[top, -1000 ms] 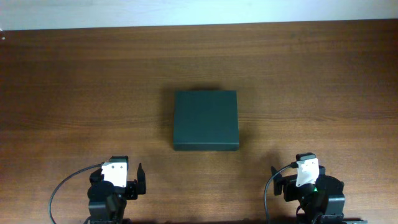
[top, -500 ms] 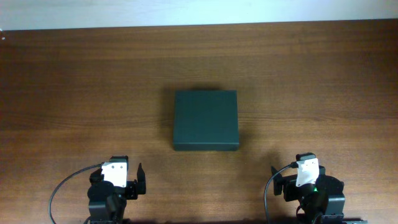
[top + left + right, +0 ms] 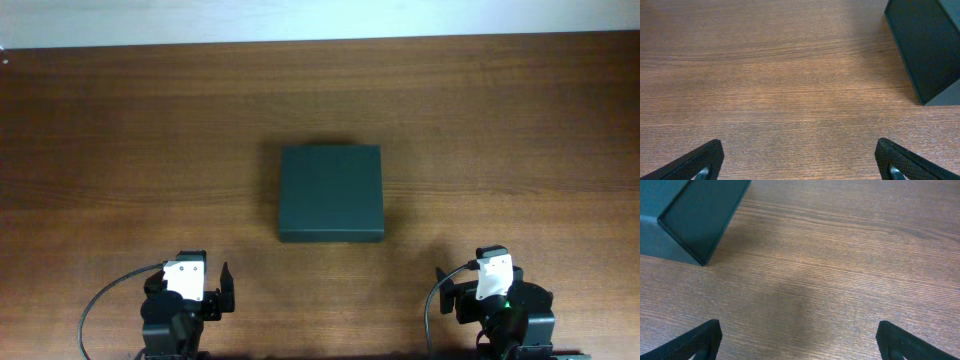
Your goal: Pack container
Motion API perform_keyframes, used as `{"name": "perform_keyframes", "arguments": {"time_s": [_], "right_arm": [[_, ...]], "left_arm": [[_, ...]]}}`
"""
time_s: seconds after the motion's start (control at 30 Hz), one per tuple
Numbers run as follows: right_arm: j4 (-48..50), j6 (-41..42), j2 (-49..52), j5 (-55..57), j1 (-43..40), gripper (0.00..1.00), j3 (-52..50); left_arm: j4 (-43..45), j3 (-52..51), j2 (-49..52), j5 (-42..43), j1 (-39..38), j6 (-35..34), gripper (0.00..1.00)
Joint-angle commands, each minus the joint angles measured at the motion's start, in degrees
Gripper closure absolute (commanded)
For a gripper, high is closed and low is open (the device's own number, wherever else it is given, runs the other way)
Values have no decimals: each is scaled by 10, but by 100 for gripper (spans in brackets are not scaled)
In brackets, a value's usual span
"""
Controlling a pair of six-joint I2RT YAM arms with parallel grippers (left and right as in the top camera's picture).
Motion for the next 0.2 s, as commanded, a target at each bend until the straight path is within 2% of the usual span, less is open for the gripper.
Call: {"name": "perform_keyframes", "arguments": {"time_s": [0.0,0.17], "right_arm": [[2,-4,-7,9,-5,1,-6],[2,-4,-7,9,-5,1,-6]], "left_arm": [[2,-5,-5,1,3,-7,1],[2,-5,-5,1,3,-7,1]]}}
